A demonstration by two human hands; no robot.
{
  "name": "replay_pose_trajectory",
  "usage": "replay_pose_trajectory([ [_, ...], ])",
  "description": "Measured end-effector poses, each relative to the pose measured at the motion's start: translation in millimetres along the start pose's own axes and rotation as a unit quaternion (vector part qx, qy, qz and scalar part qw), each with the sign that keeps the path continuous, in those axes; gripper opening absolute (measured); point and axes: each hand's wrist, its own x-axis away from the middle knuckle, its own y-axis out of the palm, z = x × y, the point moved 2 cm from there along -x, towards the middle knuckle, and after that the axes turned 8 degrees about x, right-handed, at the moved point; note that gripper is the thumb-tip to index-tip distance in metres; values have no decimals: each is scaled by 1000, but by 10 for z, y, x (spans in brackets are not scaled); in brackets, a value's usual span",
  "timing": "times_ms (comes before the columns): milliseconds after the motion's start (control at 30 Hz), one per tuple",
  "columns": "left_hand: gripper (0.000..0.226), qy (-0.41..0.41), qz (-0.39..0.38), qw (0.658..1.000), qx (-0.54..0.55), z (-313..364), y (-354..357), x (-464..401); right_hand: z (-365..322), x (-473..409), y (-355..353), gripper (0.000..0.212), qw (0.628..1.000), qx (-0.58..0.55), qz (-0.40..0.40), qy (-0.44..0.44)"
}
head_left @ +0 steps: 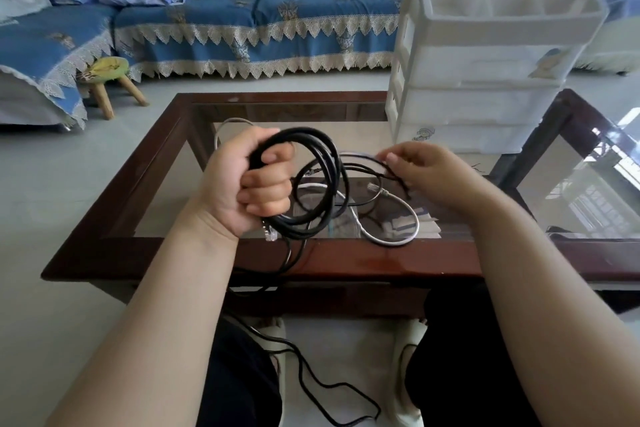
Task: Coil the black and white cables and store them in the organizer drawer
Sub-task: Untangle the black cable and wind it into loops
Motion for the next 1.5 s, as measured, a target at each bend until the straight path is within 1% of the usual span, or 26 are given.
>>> replay_pose_trajectory([
  [33,36,-12,-6,1000,2,-56,29,11,-55,66,29,22,994,74,73,-34],
  [67,35,-27,-21,999,23,-104,28,6,-166,128,76,33,981,94,140,-96],
  [133,33,-51,-65,994,76,-227,67,29,-419,368,204,40,951,51,214,-216],
  [167,33,-53,-81,990,101,-290,87,46,-498,492,317,38,945,13,211,-250],
  [233,35,-39,-98,984,143,-412,136,107,-597,723,538,31,951,-117,145,-246],
  [267,36,-33,-102,981,161,-466,161,133,-594,782,616,34,948,-192,111,-227],
  [400,31,-47,-123,969,210,-674,286,261,-507,824,630,86,911,-392,-4,-129],
  [467,29,-65,-131,968,203,-779,348,312,-480,826,580,94,900,-421,-78,-78],
  [533,29,-75,-102,980,150,-856,375,369,-425,867,555,77,925,-351,-120,-83],
  [633,35,-66,14,996,52,-848,362,483,-367,980,558,57,951,-250,-154,-99],
  [700,39,-41,84,996,11,-764,330,546,-337,1054,608,58,934,-263,-225,-86],
  [767,39,-17,106,994,5,-663,324,588,-362,1109,671,53,909,-285,-287,-100],
  [833,40,2,96,995,4,-591,336,607,-414,1101,677,40,899,-334,-265,-98],
  [967,40,17,60,998,14,-582,368,571,-405,1022,639,14,884,-431,-173,-47],
  [1067,39,15,74,997,10,-658,357,535,-382,985,624,22,935,-346,-60,-47],
  [1133,38,19,91,996,4,-677,336,539,-399,976,571,26,935,-352,-22,-26],
  [1167,38,27,96,995,7,-662,325,551,-395,968,532,27,920,-392,-20,-6],
  [1200,38,40,98,994,14,-630,305,562,-392,958,477,28,887,-461,-19,17],
  [1233,37,56,98,993,25,-591,289,573,-390,952,416,28,842,-538,-24,33],
  [1300,36,90,97,990,50,-519,261,586,-388,936,336,28,753,-655,-56,10],
  [1333,36,110,96,987,62,-490,250,581,-385,925,318,30,729,-680,-72,-17],
  [1367,36,131,94,984,73,-469,243,571,-377,919,310,30,724,-684,-79,-38],
  [1400,35,153,90,980,84,-450,240,554,-365,910,316,30,731,-675,-80,-50],
  [1433,35,172,87,977,95,-431,236,542,-357,892,327,31,754,-651,-74,-52],
  [1467,35,186,87,973,103,-417,229,537,-340,870,344,32,794,-603,-57,-48],
  [1500,35,195,89,971,109,-411,221,536,-313,841,356,30,862,-505,-18,-39],
])
